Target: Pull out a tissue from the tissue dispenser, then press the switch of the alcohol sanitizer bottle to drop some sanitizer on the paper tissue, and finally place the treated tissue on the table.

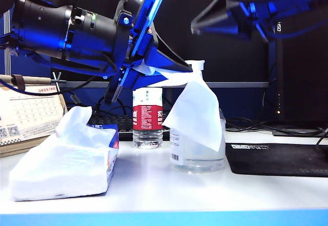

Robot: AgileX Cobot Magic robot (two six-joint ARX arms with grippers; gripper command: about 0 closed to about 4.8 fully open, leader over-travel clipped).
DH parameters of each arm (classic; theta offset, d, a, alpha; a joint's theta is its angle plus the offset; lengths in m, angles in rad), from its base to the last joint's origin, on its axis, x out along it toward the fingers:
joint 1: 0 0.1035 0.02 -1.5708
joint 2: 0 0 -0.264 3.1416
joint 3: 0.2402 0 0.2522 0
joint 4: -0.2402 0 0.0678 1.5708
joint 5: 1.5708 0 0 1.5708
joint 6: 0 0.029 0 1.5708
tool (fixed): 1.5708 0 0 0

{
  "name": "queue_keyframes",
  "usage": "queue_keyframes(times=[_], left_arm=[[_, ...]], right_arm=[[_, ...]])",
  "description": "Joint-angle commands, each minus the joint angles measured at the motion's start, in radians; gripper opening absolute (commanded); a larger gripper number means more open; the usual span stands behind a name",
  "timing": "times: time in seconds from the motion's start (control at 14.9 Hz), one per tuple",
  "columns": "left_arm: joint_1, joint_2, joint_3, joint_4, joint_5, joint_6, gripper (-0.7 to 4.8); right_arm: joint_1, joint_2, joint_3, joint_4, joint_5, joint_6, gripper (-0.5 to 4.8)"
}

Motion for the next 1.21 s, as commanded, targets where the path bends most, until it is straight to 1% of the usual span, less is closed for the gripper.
queue_keyframes(times=[0.07,0.13,0.2,0.27,0.34,0.47,0.74,0.87,1.21], left_arm=[[0.002,-0.001,0.005,0.016,-0.023,0.028,-0.05],[0.019,-0.001,0.005,0.02,-0.038,0.037,-0.05],[0.031,-0.001,0.005,0.02,-0.033,0.036,-0.05],[0.053,-0.001,0.005,0.05,-0.009,0.029,-0.05],[0.053,-0.001,0.005,0.066,0.008,0.016,-0.05],[0.05,-0.001,0.006,0.092,0.008,0.016,-0.05],[0.05,0.003,0.006,0.09,0.034,0.021,-0.05],[0.05,0.003,0.006,0.091,0.034,0.024,-0.05],[0.05,0.003,0.006,0.09,0.042,0.026,-0.05]], right_arm=[[0.001,-0.003,0.003,-0.027,-0.002,-0.002,-0.05],[0.001,-0.003,0.003,-0.027,-0.001,-0.003,-0.05],[0.001,-0.003,0.003,-0.027,0.001,-0.003,-0.05],[0.001,-0.003,0.003,-0.038,0.001,-0.003,-0.05],[0.001,-0.002,0.002,-0.045,0.001,-0.003,-0.05],[0.001,-0.002,-0.001,-0.078,0.004,-0.004,-0.05],[0.001,-0.002,-0.002,-0.109,0.005,-0.023,-0.05],[0.001,0.008,-0.002,-0.136,0.029,-0.024,-0.05],[0.002,0.051,-0.004,-0.148,0.023,-0.023,-0.05]])
